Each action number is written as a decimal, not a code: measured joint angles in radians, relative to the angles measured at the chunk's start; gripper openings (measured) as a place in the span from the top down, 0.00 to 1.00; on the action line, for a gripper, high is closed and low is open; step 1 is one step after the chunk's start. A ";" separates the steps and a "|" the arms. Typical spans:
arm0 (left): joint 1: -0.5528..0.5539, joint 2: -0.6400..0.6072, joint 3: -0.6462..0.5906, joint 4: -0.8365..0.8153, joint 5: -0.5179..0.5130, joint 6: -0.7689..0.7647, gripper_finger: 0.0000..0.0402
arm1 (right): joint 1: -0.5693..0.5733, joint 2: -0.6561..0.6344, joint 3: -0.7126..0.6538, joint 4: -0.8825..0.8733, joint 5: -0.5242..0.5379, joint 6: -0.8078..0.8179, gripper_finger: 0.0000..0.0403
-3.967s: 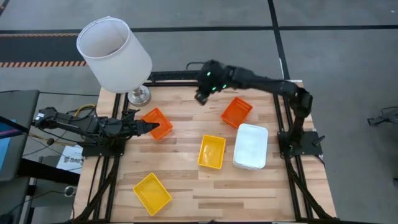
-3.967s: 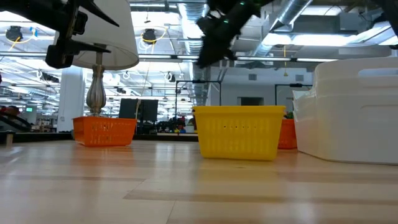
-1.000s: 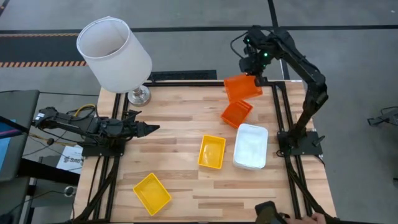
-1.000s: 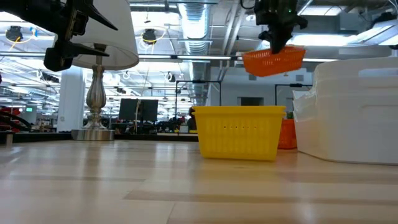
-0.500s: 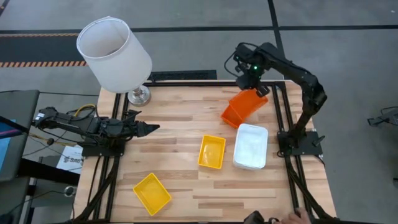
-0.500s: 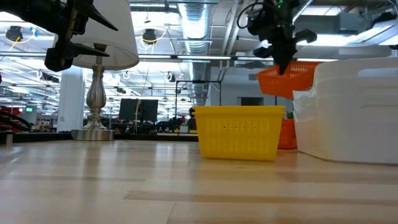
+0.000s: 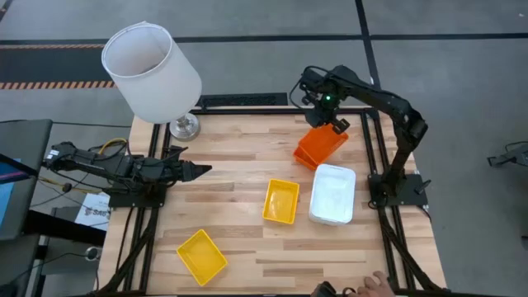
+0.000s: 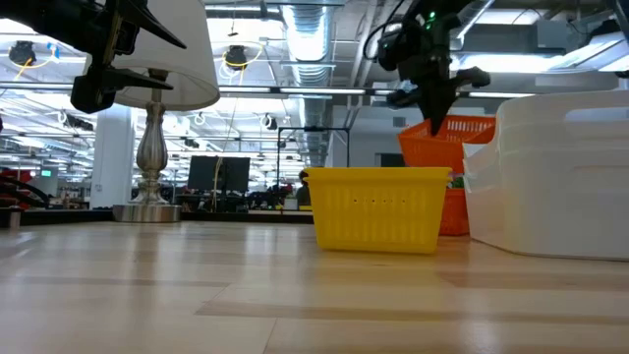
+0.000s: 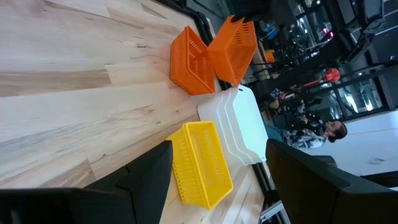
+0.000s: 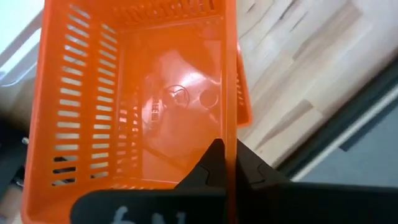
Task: Stack baskets by color
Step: Stack the left orange bin on the right orange bin
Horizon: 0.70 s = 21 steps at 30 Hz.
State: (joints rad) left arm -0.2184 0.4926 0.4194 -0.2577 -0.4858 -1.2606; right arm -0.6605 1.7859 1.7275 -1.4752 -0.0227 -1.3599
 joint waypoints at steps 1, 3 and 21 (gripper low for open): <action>0.000 0.000 0.000 0.000 0.000 0.000 0.39 | 0.001 0.013 0.000 -0.005 0.000 0.000 0.98; 0.000 0.000 0.000 0.000 0.000 0.000 0.39 | 0.001 0.035 0.000 -0.010 0.000 0.000 0.97; 0.000 0.000 0.000 0.000 0.000 0.000 0.39 | 0.004 0.134 0.000 0.013 -0.033 -0.063 0.95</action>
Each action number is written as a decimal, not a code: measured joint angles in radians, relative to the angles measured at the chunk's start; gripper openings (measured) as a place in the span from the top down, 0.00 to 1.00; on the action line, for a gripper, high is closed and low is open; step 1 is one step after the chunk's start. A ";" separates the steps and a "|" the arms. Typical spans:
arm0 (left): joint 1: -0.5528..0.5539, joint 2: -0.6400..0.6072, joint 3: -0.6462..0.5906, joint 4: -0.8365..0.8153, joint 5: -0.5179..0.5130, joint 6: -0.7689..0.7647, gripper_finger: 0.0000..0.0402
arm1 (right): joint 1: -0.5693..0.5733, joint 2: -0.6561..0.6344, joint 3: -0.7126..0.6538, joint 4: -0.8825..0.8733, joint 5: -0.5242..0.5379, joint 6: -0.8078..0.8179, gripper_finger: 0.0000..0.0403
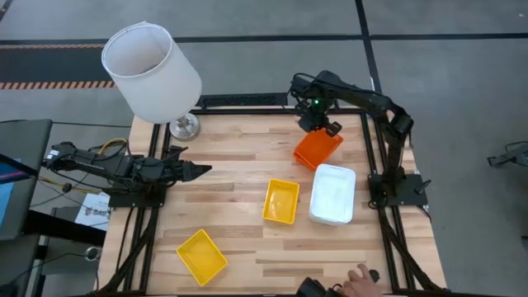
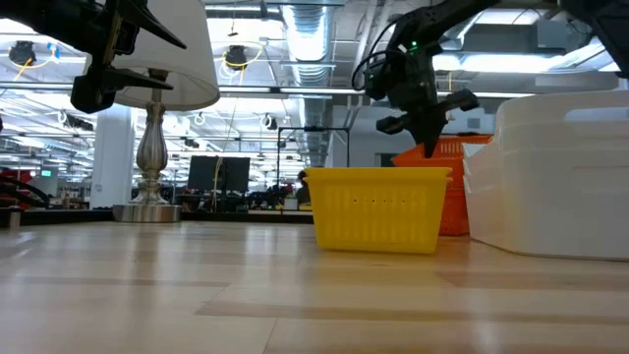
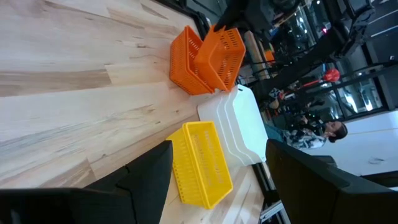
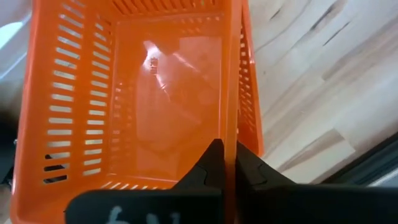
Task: Stack baskets by color
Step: Stack the left orange bin on the right orange bin, then stack the bottom yellow bin on the top yellow bin
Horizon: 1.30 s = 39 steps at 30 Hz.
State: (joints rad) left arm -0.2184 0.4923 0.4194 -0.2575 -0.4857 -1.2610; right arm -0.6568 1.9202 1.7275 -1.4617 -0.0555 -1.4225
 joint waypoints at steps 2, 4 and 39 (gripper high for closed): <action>0.000 0.000 0.000 0.000 0.002 0.000 0.39 | 0.000 0.001 0.000 0.006 -0.001 0.000 0.92; 0.000 0.000 0.000 0.000 0.003 0.000 0.39 | 0.001 0.000 0.000 0.021 -0.002 0.000 0.89; -0.133 0.112 0.000 -0.008 0.618 0.033 0.39 | 0.195 -0.037 0.422 0.061 -0.026 0.876 0.52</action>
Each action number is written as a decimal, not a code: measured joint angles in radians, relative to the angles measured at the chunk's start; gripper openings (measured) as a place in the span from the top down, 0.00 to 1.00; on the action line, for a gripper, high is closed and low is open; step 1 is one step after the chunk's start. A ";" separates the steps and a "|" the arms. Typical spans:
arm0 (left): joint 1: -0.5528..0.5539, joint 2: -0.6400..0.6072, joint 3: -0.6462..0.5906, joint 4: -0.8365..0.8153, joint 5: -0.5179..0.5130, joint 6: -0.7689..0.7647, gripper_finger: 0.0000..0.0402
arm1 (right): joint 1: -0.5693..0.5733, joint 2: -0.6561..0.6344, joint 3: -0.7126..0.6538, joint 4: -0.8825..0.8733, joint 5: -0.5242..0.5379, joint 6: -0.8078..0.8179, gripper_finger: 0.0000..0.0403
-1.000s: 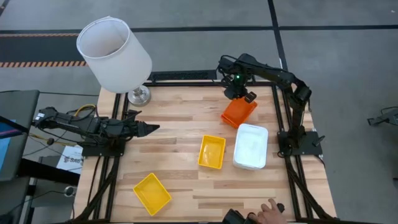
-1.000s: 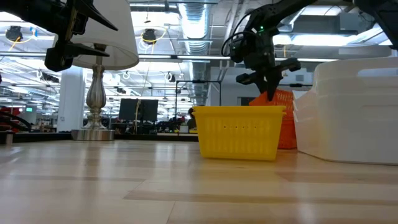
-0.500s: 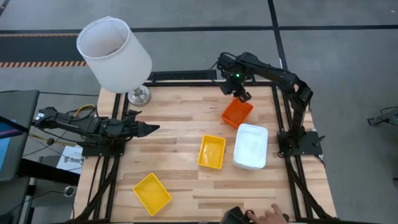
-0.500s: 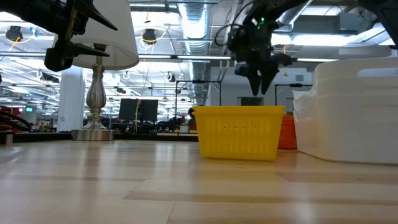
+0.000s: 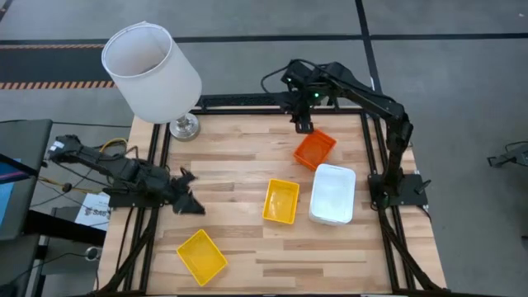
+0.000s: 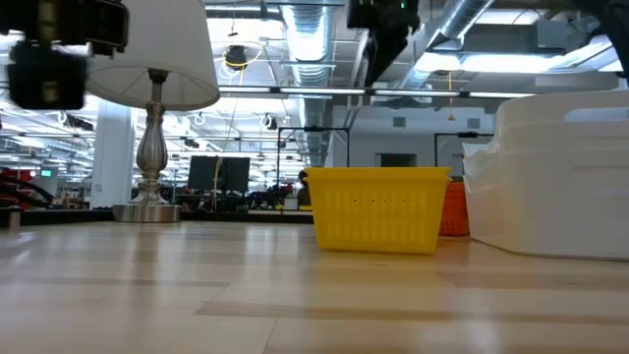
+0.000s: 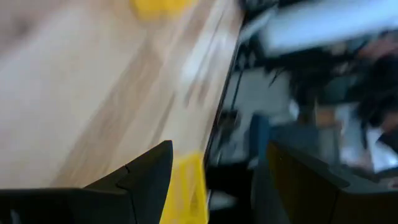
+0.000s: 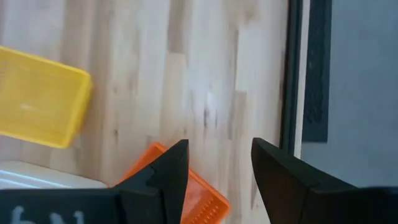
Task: Stack baskets by color
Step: Stack the bottom yellow bin on the top yellow bin
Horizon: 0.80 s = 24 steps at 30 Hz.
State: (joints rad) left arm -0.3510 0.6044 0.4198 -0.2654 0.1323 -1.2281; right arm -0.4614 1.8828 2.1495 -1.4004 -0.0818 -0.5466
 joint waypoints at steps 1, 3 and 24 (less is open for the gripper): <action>-0.032 0.031 0.000 -0.003 0.007 -0.014 0.39 | 0.013 0.000 0.014 -0.009 0.000 0.001 0.52; -0.097 0.097 0.000 -0.025 0.013 -0.052 0.39 | 0.037 0.000 0.038 -0.026 0.000 0.018 0.52; -0.453 0.517 0.000 -0.042 -0.208 -0.524 0.39 | 0.131 0.001 0.053 -0.082 -0.027 0.145 0.53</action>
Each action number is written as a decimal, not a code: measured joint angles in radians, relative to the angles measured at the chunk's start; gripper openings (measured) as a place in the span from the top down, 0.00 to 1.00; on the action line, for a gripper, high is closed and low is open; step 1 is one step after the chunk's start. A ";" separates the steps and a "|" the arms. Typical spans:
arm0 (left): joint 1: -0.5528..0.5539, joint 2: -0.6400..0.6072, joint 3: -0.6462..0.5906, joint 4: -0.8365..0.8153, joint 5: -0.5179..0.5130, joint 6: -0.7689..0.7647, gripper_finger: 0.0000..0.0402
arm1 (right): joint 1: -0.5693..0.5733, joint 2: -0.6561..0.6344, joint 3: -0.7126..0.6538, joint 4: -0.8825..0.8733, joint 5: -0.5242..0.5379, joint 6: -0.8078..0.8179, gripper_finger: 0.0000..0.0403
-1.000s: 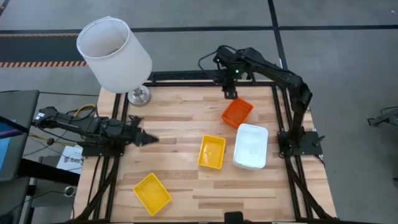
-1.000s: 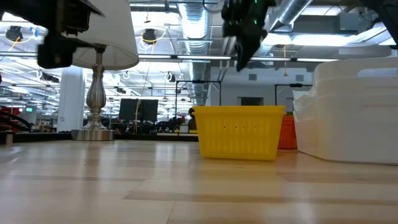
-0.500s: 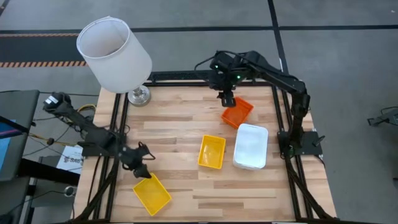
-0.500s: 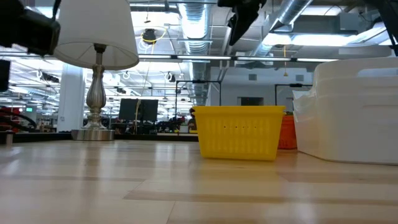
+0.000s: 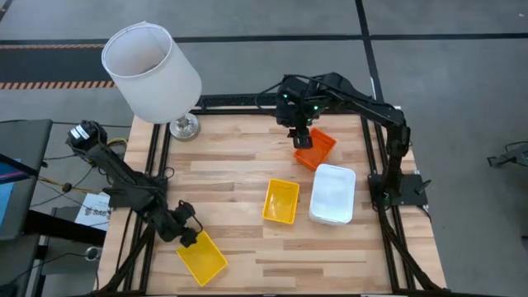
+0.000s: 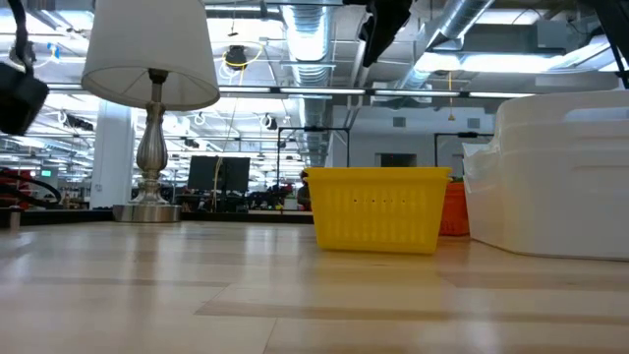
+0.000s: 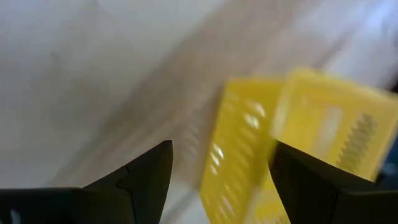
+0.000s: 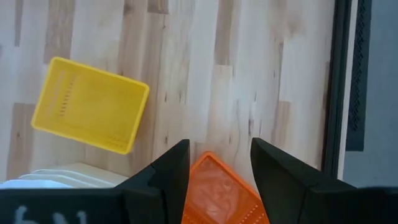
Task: Stack baskets by color
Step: Stack the bottom yellow bin on the top yellow bin
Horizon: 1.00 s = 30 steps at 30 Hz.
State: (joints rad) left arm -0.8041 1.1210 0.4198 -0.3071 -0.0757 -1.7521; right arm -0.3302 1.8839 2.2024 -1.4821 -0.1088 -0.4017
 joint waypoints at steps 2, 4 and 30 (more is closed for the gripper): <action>0.009 0.032 0.000 -0.004 -0.037 -0.033 0.39 | 0.003 0.000 0.000 0.000 0.000 0.018 0.53; 0.028 0.066 0.000 -0.022 -0.052 -0.056 0.39 | 0.006 0.000 0.000 -0.006 0.000 0.034 0.53; 0.687 0.117 -0.001 0.553 -0.359 0.257 0.39 | 0.164 0.001 -0.001 0.184 0.004 0.640 0.54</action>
State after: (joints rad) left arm -0.1171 1.2377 0.4187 0.2458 -0.4348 -1.4951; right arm -0.1657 1.8852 2.2013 -1.2982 -0.1046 0.2380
